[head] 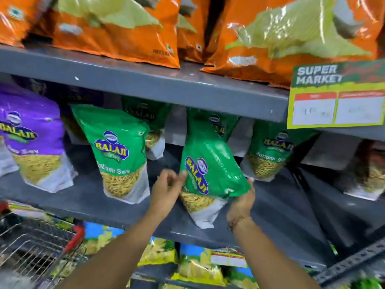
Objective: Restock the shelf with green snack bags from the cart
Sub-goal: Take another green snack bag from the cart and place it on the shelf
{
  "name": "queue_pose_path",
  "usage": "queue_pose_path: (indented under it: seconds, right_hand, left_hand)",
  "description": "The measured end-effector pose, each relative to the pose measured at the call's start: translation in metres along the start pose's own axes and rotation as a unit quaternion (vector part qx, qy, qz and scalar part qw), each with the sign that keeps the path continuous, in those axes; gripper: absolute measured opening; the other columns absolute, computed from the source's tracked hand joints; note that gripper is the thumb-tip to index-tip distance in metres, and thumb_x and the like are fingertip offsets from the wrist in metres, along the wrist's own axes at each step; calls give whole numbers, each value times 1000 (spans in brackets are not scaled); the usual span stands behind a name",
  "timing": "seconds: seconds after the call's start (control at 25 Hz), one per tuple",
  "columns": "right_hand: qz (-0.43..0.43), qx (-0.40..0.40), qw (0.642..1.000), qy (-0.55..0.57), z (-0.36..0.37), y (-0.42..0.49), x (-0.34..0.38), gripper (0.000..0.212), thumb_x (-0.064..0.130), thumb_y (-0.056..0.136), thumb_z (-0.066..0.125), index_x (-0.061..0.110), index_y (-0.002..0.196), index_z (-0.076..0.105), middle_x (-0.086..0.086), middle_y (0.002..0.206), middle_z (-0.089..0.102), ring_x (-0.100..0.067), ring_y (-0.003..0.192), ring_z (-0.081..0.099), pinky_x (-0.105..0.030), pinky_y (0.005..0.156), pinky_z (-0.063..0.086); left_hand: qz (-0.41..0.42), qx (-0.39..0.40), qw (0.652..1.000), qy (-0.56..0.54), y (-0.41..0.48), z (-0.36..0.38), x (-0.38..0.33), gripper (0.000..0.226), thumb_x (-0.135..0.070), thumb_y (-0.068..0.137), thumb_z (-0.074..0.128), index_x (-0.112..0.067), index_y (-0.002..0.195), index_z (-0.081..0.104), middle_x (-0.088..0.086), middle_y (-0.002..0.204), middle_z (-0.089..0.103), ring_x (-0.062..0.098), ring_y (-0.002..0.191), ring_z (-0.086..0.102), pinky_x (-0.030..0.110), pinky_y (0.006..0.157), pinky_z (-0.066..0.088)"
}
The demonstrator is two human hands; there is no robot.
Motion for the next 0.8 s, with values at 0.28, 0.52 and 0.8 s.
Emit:
queue_pose_path:
  seconds: [0.28, 0.52, 0.8]
  right_hand:
    - [35, 48, 997, 48, 21, -43, 7, 40, 38, 97, 32, 13, 112, 60, -6, 115, 59, -20, 95, 58, -32, 86, 47]
    - [-79, -73, 987, -123, 13, -28, 0, 39, 37, 92, 35, 12, 98, 63, -21, 111, 65, -38, 105, 59, -45, 89, 48]
    - [-146, 137, 961, -193, 100, -216, -127, 27, 42, 82, 31, 26, 62, 37, 0, 70, 44, -18, 73, 38, -35, 70, 31]
  left_hand:
    - [-59, 64, 993, 77, 4, 21, -11, 58, -72, 56, 57, -27, 92, 51, -3, 98, 67, 20, 96, 63, 36, 80, 49]
    - [-60, -10, 994, 93, -13, 23, -19, 68, -78, 53, 52, -21, 89, 45, 3, 96, 63, 25, 97, 59, 44, 87, 50]
    - [-33, -230, 970, 65, -60, -187, 52, 50, -61, 78, 34, -16, 67, 52, 7, 59, 57, 24, 62, 54, 36, 65, 45]
Point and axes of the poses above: each hand's wrist, its own y-axis towards the middle knuckle, its own z-axis out of the palm, x = y × z, the point moved 4 cm from there along y, towards the middle knuckle
